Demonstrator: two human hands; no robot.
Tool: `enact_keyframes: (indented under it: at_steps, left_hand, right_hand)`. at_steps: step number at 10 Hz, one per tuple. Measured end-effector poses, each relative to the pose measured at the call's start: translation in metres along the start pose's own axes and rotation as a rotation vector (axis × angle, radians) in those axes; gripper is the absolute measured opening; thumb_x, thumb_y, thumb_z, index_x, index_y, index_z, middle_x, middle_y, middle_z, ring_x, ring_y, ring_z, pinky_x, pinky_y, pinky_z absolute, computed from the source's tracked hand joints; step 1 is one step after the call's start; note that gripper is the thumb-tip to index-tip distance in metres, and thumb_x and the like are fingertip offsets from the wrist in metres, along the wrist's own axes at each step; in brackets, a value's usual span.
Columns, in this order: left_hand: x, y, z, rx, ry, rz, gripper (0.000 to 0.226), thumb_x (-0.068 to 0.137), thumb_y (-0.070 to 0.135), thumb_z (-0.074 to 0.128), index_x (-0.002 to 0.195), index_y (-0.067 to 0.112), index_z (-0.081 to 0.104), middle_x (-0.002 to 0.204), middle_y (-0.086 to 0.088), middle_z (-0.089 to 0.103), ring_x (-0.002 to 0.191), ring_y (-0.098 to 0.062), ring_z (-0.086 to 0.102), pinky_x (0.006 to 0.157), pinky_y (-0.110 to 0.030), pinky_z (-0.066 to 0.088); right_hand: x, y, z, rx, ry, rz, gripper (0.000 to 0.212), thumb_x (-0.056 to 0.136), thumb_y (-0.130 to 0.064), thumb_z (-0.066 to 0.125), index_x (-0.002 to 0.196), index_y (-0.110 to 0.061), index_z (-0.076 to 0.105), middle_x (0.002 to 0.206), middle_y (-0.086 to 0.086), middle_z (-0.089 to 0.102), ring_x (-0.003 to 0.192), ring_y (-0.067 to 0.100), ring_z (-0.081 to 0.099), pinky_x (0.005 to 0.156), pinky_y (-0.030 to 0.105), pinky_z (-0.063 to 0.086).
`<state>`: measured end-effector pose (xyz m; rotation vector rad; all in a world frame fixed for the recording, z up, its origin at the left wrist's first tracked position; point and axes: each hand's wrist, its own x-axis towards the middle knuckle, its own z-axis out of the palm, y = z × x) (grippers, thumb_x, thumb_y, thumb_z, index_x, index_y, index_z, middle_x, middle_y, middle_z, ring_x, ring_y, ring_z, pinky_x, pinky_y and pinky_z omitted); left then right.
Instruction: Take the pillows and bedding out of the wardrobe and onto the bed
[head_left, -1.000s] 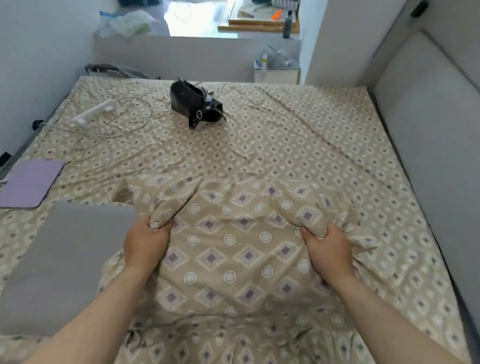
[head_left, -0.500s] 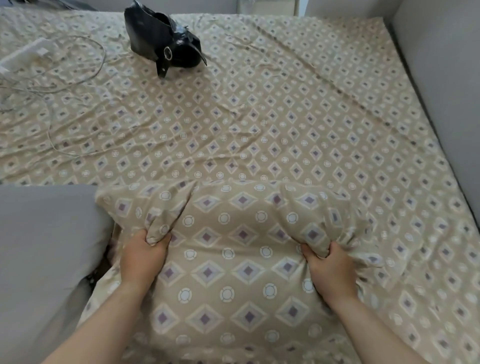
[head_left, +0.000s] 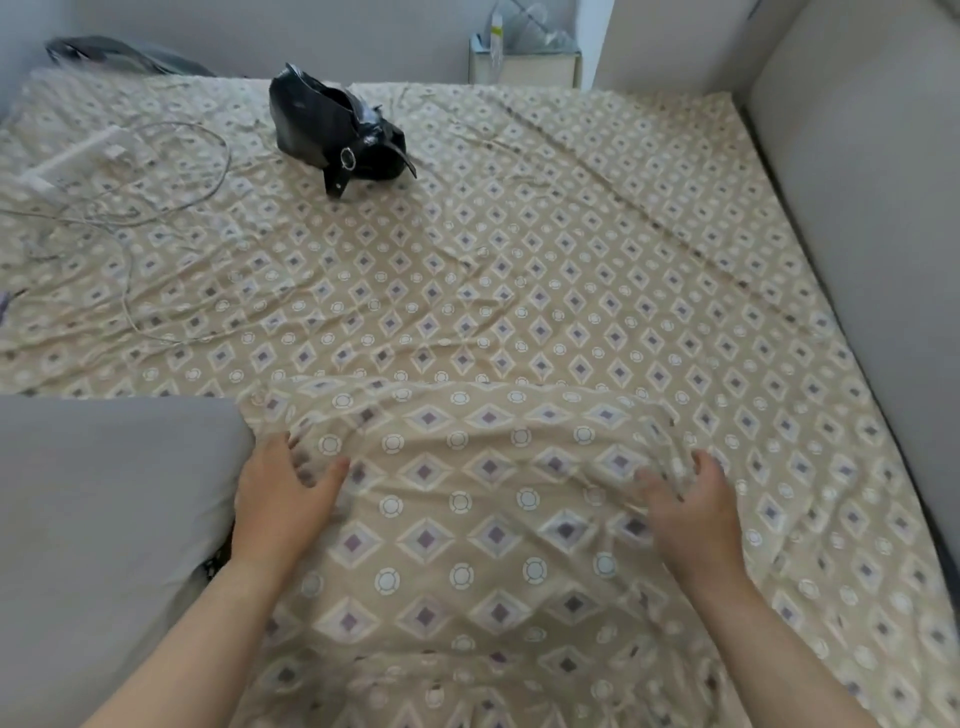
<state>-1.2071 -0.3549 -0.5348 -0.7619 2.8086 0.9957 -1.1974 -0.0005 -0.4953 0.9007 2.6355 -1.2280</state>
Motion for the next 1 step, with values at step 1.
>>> enact_keyframes:
  at_steps: [1]
  left_hand:
    - [-0.0034, 0.0250, -0.0219, -0.098, -0.106, 0.136, 0.070, 0.088, 0.041, 0.057, 0.146, 0.013, 0.030, 0.150, -0.007, 0.036, 0.136, -0.023, 0.035, 0.101, -0.028, 0.027]
  right_hand:
    - [-0.0200, -0.0603, -0.0618, 0.381, -0.026, -0.194, 0.039, 0.086, -0.041, 0.062, 0.120, -0.023, 0.062, 0.121, 0.000, 0.066, 0.114, 0.016, 0.059, 0.100, 0.033, 0.046]
